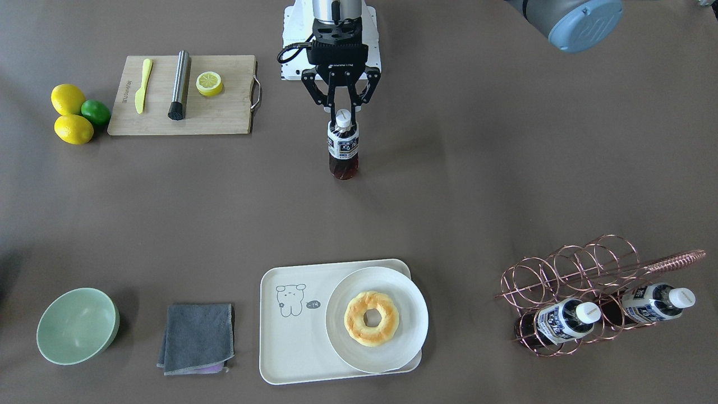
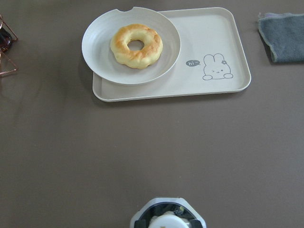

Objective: Place tea on tray
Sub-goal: 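Carry the bottle to the table center and set it upright, open left gripper, then withdraw the left arm toward the rack while the right arm reaches toward the bottle, then lower the right gripper over the bottle cap and grasp the bottle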

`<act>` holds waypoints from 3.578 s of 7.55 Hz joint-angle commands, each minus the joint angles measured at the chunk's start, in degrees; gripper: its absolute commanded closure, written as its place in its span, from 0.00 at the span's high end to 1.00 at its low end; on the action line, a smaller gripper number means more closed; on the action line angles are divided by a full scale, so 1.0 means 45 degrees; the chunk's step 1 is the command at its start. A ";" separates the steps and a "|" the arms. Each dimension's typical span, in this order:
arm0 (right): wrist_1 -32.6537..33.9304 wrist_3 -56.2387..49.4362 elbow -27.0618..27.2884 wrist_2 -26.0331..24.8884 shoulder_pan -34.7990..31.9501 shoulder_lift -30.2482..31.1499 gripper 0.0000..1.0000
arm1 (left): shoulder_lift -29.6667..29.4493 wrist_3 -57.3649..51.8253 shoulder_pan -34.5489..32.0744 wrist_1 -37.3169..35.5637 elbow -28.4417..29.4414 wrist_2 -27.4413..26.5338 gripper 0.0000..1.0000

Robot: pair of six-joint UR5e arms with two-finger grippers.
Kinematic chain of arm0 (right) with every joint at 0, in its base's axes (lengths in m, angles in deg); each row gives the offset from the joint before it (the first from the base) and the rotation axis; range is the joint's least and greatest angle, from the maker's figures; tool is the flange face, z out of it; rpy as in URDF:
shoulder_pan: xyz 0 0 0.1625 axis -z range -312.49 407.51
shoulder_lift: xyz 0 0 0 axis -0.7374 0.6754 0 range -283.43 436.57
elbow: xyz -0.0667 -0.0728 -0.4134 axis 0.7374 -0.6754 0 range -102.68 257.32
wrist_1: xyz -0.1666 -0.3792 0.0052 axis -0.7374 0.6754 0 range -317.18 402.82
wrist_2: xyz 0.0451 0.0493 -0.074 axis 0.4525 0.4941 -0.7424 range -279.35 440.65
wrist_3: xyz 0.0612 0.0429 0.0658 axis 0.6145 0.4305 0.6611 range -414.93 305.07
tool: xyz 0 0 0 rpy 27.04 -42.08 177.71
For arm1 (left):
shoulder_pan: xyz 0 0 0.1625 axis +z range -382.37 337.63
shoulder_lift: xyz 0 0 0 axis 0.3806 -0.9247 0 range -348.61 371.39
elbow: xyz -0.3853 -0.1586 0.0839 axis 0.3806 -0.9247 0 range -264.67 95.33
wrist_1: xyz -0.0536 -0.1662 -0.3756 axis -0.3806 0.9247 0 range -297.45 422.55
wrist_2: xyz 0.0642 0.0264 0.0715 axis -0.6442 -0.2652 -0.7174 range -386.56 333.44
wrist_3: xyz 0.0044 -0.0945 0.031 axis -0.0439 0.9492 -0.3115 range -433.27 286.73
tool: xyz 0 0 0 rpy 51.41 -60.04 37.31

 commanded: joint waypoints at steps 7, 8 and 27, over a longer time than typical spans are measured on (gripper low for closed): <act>-0.0023 0.1554 0.0702 0.0097 0.0019 -0.0598 1.00 | 0.0754 -0.0105 -0.0146 0.1122 -0.0684 0.0077 0.97; -0.0004 0.3618 0.1383 0.0407 0.0677 -0.1162 1.00 | 0.0967 -0.0124 -0.0475 0.1025 -0.1210 0.0290 0.97; 0.9176 1.4440 0.1720 -0.7540 1.1016 -1.3045 0.85 | 1.1242 -0.9968 -1.0147 1.0067 -0.0375 0.9491 0.97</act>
